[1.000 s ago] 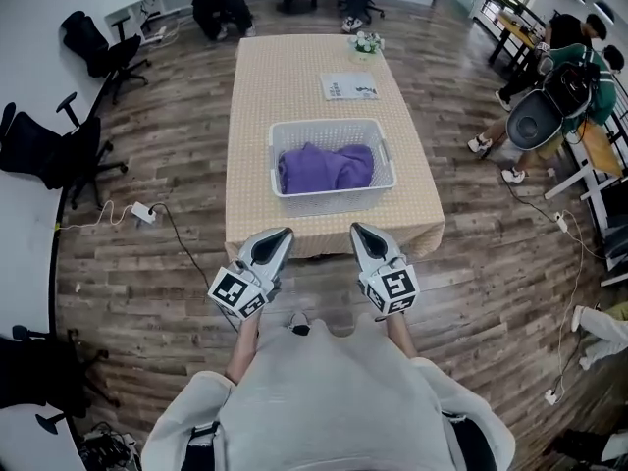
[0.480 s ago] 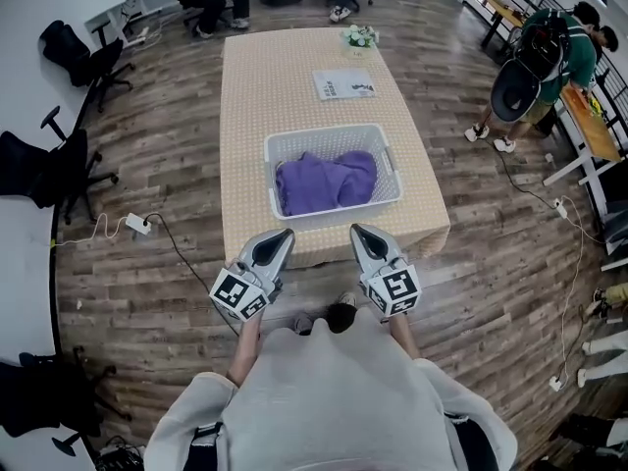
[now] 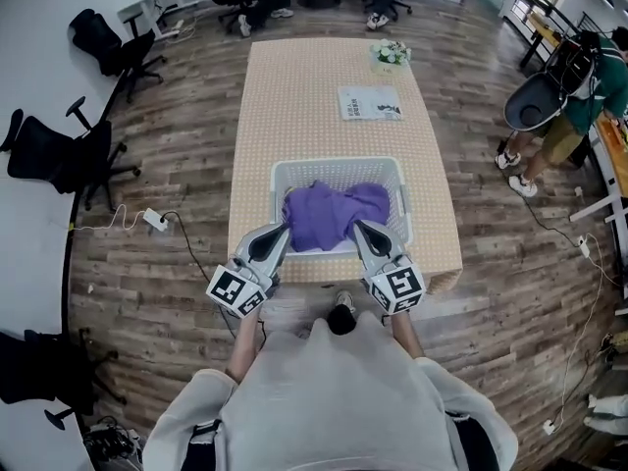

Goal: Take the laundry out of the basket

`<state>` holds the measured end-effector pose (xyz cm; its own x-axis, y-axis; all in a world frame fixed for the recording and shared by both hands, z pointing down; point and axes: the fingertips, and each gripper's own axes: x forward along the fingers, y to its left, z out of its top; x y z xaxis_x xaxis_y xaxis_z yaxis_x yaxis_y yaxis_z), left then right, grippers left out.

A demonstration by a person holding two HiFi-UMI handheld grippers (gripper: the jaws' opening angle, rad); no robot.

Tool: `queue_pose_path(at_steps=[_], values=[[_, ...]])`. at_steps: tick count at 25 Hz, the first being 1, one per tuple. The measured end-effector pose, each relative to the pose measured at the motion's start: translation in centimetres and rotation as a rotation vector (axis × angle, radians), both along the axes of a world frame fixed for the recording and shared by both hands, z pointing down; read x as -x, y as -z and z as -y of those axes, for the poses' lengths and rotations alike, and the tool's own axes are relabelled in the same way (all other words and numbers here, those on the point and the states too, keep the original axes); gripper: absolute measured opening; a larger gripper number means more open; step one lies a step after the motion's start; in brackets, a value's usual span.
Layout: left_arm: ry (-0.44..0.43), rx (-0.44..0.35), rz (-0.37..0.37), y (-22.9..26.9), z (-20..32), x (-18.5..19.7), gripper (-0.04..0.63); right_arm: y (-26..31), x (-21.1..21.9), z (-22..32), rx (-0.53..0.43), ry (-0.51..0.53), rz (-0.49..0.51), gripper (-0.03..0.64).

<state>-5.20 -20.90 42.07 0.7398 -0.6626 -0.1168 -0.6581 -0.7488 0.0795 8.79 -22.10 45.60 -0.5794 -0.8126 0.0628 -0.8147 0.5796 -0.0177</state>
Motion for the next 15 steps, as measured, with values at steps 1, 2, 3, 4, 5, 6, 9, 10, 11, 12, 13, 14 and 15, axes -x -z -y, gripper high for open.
queue_pose_path(at_steps=[1, 2, 3, 4, 5, 6, 9, 10, 11, 12, 13, 14, 15], values=[[0.014, -0.009, 0.004, 0.4, 0.9, -0.2, 0.011, 0.4, -0.2, 1.1, -0.008, 0.012, 0.006, 0.0], [0.028, -0.019, 0.007, 0.8, 1.7, -0.5, 0.009, 0.8, -0.4, 2.0, -0.017, 0.025, 0.011, 0.0], [0.042, -0.029, 0.01, 1.1, 2.4, -0.8, 0.009, 1.2, -0.8, 2.9, -0.025, 0.038, 0.017, 0.0], [0.056, -0.038, 0.012, 1.5, 3.0, -1.2, 0.009, 1.6, -1.1, 3.6, -0.034, 0.051, 0.021, 0.0], [0.071, -0.045, 0.014, 1.9, 3.5, -1.5, 0.011, 2.0, -1.4, 4.4, -0.041, 0.064, 0.026, 0.0], [0.085, -0.051, 0.016, 2.1, 4.0, -1.8, 0.009, 2.3, -1.8, 5.1, -0.047, 0.076, 0.03, 0.0], [0.124, -0.06, 0.021, 2.6, 5.1, -2.2, 0.011, 2.7, -2.6, 7.1, -0.05, 0.097, 0.048, 0.0], [0.133, -0.061, 0.023, 2.6, 5.4, -2.3, 0.011, 2.7, -2.7, 7.8, -0.05, 0.1, 0.051, 0.0], [0.141, -0.06, 0.027, 2.5, 5.7, -2.3, 0.009, 2.6, -2.8, 8.4, -0.048, 0.101, 0.054, 0.0], [0.146, -0.056, 0.031, 2.4, 6.0, -2.3, 0.011, 2.4, -2.9, 8.9, -0.044, 0.101, 0.059, 0.0], [0.15, -0.051, 0.033, 2.2, 6.3, -2.2, 0.011, 2.2, -2.9, 9.3, -0.036, 0.1, 0.065, 0.0], [0.154, -0.045, 0.034, 2.0, 6.6, -2.1, 0.011, 1.9, -3.0, 9.6, -0.027, 0.099, 0.071, 0.0], [0.156, -0.04, 0.035, 1.8, 6.8, -2.1, 0.009, 1.6, -3.0, 9.8, -0.017, 0.098, 0.076, 0.0]])
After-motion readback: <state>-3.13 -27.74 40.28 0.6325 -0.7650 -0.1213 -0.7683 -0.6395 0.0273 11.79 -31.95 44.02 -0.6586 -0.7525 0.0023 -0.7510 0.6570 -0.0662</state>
